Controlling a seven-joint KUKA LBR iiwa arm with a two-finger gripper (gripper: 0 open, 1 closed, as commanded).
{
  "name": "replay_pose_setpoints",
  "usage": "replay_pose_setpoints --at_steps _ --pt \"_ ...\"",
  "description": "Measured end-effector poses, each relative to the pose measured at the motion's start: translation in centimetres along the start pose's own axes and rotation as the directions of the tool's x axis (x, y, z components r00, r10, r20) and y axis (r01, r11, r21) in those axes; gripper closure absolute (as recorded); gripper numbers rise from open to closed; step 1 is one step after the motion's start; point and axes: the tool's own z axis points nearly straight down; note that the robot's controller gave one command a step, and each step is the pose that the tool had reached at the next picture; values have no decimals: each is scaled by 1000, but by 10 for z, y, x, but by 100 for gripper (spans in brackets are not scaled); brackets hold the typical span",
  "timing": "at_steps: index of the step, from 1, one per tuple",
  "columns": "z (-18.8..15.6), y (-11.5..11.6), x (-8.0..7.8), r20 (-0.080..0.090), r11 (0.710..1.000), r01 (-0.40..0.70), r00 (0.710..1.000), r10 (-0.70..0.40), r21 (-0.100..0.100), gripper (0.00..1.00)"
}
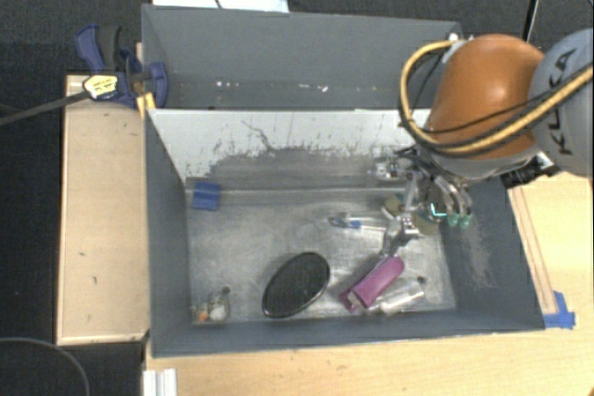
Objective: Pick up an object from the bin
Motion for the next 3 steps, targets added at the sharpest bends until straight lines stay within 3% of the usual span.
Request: replay_pose_setpoints --at_steps 1,2,3 --pt "130 -67 -32 5 990 -138 990 138 0 0" --pt "127 -65 -32 7 991 -134 991 134 -1 100" --pt "-25 -90 -29 17 994 -108 994 108 0 100"
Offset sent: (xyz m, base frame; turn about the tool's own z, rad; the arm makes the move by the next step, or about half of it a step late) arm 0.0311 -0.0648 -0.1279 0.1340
